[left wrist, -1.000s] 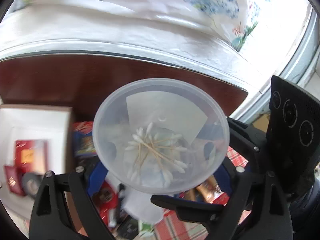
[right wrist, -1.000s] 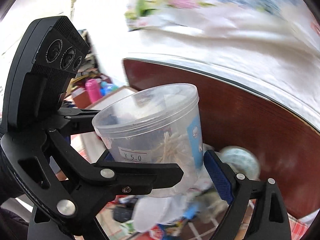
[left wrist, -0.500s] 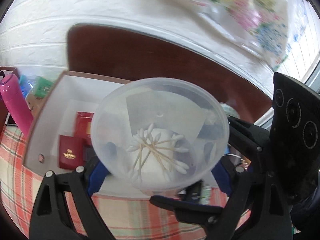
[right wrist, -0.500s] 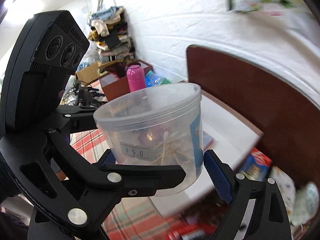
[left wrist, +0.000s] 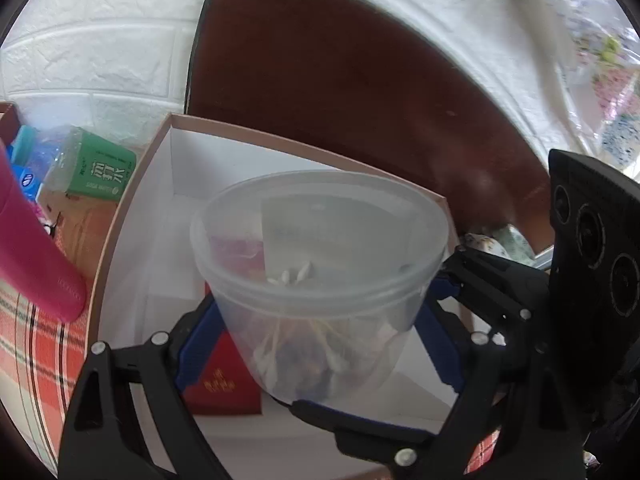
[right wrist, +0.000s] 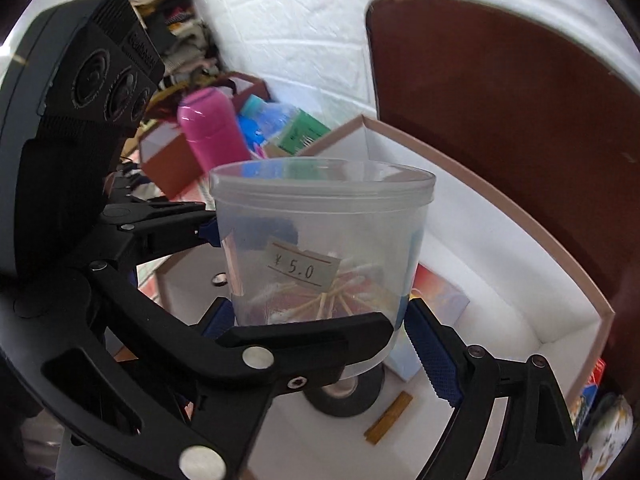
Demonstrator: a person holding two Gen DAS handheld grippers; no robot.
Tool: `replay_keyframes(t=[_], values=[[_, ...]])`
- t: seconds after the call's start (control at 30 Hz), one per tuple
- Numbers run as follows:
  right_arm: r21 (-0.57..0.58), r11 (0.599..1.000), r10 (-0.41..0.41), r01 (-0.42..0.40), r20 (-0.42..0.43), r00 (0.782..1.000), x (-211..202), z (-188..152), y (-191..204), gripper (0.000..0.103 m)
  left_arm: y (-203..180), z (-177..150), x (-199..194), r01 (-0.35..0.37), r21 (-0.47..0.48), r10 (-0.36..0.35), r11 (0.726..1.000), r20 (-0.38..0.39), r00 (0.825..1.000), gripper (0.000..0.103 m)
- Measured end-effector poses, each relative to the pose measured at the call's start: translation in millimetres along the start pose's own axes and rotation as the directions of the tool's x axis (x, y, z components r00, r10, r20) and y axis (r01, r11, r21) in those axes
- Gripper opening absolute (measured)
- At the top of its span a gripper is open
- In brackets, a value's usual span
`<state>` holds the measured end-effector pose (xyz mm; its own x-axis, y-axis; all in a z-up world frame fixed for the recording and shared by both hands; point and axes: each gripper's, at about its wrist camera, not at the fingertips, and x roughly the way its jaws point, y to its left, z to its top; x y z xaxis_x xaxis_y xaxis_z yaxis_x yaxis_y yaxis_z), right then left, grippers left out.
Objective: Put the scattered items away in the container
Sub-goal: 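Carry the clear cup with both tools into the cardboard box and open them, then withdraw both tools from the cardboard box back to the pile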
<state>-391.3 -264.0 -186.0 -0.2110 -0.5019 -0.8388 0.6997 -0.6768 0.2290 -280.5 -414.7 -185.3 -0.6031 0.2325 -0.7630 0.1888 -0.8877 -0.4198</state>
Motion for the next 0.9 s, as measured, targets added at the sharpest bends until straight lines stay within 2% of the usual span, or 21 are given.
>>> replay_keyframes(t=[0.4, 0.43, 0.47, 0.53, 0.63, 0.77, 0.9], values=[[0.045, 0.999, 0.016, -0.015, -0.033, 0.999, 38.3, 12.6, -13.5, 0.089, 25.6, 8.8, 20.5, -0.025, -0.033, 0.024, 0.999, -0.026, 0.999, 0.091], [0.052, 0.999, 0.015, -0.013, -0.032, 0.999, 41.9, 14.8, -14.8, 0.089, 25.9, 8.8, 20.5, -0.029, -0.038, 0.028, 0.999, -0.027, 0.999, 0.092], [0.060, 0.998, 0.007, -0.005, -0.036, 0.999, 44.1, 15.7, -16.4, 0.089, 26.2, 8.5, 20.7, -0.031, -0.050, 0.029, 0.998, -0.035, 0.999, 0.101], [0.072, 0.997, -0.016, 0.020, -0.048, 0.999, 45.6, 15.2, -19.4, 0.095, 26.8, 7.8, 21.7, -0.022, -0.077, 0.016, 0.997, -0.072, 0.997, 0.103], [0.094, 0.995, -0.028, 0.031, -0.038, 0.999, 39.1, 10.8, -24.3, 0.101, 27.7, 2.7, 13.6, -0.031, -0.089, 0.027, 0.996, -0.053, 0.998, 0.103], [0.128, 0.991, -0.026, 0.028, -0.018, 0.999, 20.8, 3.1, -27.5, 0.102, 31.6, -7.1, -3.9, -0.033, -0.148, 0.033, 0.988, -0.006, 0.999, 0.103], [0.150, 0.988, -0.036, 0.037, -0.010, 0.999, 1.4, -5.7, -24.8, 0.102, 25.6, -18.5, -16.2, -0.054, -0.156, 0.053, 0.986, -0.013, 0.999, 0.103]])
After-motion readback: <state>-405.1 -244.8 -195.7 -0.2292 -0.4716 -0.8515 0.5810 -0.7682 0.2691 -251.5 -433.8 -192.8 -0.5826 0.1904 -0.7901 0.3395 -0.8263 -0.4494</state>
